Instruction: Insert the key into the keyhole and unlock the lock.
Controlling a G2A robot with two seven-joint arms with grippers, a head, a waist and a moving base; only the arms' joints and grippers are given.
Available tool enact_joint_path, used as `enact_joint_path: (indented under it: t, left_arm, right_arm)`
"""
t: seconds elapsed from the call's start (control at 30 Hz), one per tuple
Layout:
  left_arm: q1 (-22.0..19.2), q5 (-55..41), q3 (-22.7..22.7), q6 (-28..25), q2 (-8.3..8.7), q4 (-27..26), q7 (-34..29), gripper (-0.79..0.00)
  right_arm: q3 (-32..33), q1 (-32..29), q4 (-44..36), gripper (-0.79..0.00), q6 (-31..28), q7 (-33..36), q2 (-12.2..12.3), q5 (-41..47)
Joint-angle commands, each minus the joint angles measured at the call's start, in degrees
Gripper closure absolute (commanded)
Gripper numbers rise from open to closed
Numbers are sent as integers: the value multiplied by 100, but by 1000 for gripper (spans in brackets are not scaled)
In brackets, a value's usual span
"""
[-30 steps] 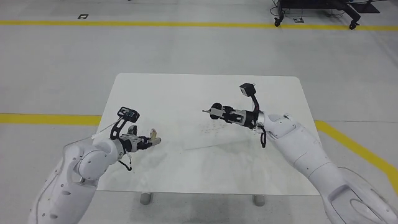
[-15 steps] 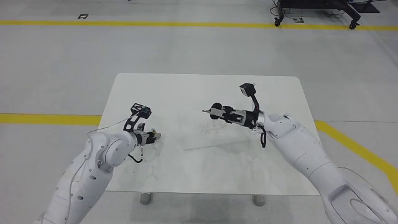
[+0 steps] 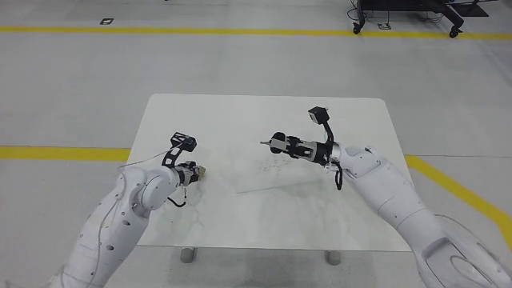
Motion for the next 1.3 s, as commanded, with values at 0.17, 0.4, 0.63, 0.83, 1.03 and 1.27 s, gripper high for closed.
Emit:
enact_joint_path:
  t: [0.17,0.4,0.63,0.83,1.03,1.27]
  left_arm:
    - [64,-6,-113,-14,1,38,151,0]
    - [201,-996,-385,-861,-29,43,1325,0]
    - [425,-2408,-798,-1800,-39,88,2168,0]
    - [418,-2715,-858,-2125,-37,125,2174,0]
    - [464,-2931,-771,-2215,-52,92,2102,0]
    - [-432,-5878,-121,-2005,-297,1173,960,0]
  right_arm:
    - [0,0,0,0,0,0,0,0]
    - [0,0,0,0,0,0,0,0]
    - [0,0,0,0,0,0,0,0]
    - [0,0,0,0,0,0,0,0]
    - [0,0,0,0,0,0,0,0]
    - [21,-46,-272,0,179,-343,-57,20]
